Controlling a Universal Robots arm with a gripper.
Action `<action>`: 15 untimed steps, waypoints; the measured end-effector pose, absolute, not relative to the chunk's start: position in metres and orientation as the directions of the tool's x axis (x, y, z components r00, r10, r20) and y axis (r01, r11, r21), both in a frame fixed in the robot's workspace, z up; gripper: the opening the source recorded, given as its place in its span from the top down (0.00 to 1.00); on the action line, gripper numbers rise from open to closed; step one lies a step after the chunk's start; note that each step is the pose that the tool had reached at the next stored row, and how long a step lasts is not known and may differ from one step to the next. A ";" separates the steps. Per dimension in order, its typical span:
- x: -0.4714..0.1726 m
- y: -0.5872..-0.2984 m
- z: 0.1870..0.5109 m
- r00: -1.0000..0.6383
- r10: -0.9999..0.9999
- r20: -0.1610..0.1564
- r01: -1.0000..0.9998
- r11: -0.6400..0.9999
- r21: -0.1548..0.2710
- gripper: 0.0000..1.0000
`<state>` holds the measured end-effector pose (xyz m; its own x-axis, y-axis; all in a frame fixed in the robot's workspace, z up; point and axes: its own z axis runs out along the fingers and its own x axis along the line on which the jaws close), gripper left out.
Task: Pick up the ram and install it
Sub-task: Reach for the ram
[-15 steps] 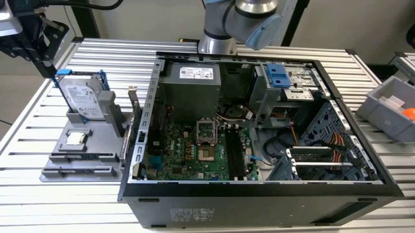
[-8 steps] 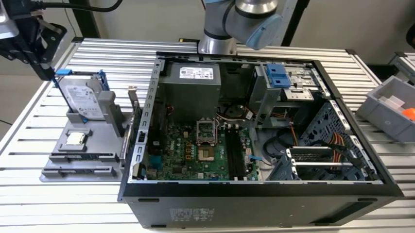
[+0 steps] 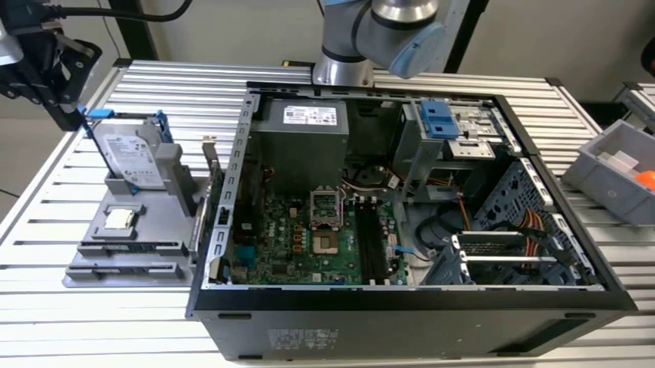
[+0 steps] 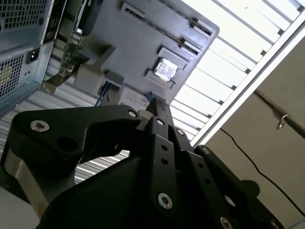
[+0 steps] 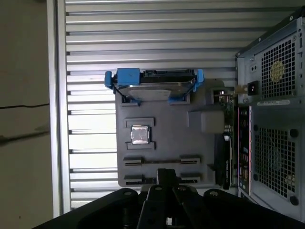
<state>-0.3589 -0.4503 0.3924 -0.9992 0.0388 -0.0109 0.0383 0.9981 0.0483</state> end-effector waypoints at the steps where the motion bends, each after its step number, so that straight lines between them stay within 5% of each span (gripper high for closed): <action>1: -0.359 -0.451 0.393 -0.999 0.039 -0.011 0.038 0.998 0.048 1.00; 15: -0.359 -0.469 0.393 -0.999 0.039 -0.011 0.038 0.998 0.048 1.00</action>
<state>-0.3592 -0.4690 0.3925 -0.9992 0.0388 -0.0108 0.0383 0.9981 0.0482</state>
